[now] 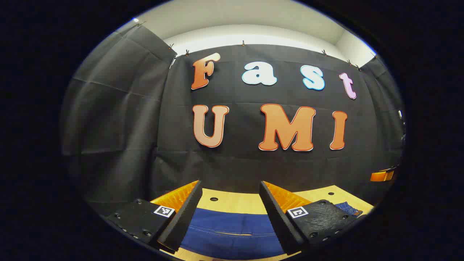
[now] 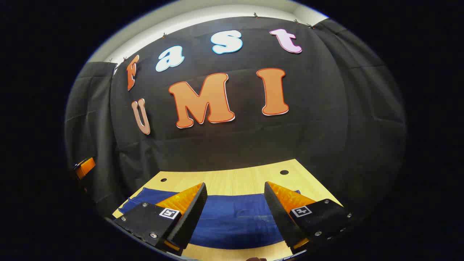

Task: Grasp the waist and the cuffs of the jeans and fold them to make the two legs overlap; first hold the waist and fold one-third of the jeans toward the cuffs, then hold the cuffs and fold the remaining one-third in the same direction to finish folding.

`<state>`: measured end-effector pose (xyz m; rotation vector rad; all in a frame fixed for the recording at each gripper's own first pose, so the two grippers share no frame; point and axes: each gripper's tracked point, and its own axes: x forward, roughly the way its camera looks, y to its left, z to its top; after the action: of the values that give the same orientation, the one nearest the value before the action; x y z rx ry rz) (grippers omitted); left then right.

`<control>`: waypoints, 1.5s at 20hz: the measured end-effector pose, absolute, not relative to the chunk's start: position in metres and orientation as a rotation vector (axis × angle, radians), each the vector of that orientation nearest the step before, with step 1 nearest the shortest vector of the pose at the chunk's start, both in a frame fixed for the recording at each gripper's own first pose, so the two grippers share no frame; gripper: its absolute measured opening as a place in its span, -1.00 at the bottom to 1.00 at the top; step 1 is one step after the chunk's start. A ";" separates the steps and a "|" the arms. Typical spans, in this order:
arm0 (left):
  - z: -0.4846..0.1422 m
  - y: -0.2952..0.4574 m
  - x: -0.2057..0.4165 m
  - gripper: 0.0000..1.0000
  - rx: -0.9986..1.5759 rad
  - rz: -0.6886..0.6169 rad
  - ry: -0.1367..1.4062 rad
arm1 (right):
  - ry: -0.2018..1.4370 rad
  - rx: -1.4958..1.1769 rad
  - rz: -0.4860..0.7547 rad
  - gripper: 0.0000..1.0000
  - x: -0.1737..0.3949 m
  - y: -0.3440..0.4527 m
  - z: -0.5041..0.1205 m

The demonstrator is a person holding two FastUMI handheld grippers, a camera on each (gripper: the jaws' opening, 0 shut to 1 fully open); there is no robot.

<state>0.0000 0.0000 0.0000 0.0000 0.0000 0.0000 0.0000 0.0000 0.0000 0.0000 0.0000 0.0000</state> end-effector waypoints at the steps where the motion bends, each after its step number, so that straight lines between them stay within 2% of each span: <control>1: -0.005 -0.004 -0.002 0.89 -0.019 0.017 0.013 | -0.016 -0.044 0.033 0.92 0.012 0.001 0.005; 2: -0.009 -0.006 0.000 0.94 -0.028 0.026 0.021 | -0.014 -0.067 0.046 0.92 0.016 0.002 0.004; 5: -0.013 -0.006 0.007 0.94 -0.006 0.033 0.021 | -0.012 -0.074 0.032 0.92 0.016 -0.003 0.007; 6: -0.016 -0.009 0.010 0.97 -0.012 0.010 0.032 | -0.009 -0.074 0.014 0.92 0.015 -0.006 0.005; 7: -0.012 -0.012 0.014 0.92 -0.015 -0.028 0.020 | -0.003 -0.082 -0.014 0.92 0.012 -0.010 0.002; 8: -0.008 -0.012 0.019 0.94 -0.015 -0.047 0.013 | 0.001 -0.091 -0.035 1.00 0.007 -0.012 -0.001; 9: -0.013 -0.008 0.027 0.90 -0.010 -0.054 0.021 | 0.006 -0.100 -0.058 0.92 0.000 -0.015 -0.004; 13: -0.017 -0.009 0.049 0.90 -0.007 -0.110 0.037 | 0.009 -0.135 -0.134 0.92 -0.021 -0.024 -0.011; 18: -0.011 0.021 0.042 0.94 0.037 -0.051 0.025 | 0.029 -0.126 -0.077 0.92 -0.010 -0.007 -0.017; 22: -0.031 0.036 0.034 0.90 0.219 -0.049 0.052 | 0.042 -0.119 -0.049 0.93 -0.002 0.010 -0.025; 25: -0.075 0.039 0.029 1.00 0.434 -0.112 0.143 | 0.072 -0.117 -0.042 0.93 -0.003 0.015 -0.039; 30: -0.200 0.054 -0.013 0.96 0.822 -0.326 0.369 | 0.148 -0.110 -0.062 0.93 -0.005 0.003 -0.064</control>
<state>-0.0127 0.0540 -0.1999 0.8219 0.3687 -0.3260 -0.0050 0.0033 -0.0641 -0.1103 0.1480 -0.0621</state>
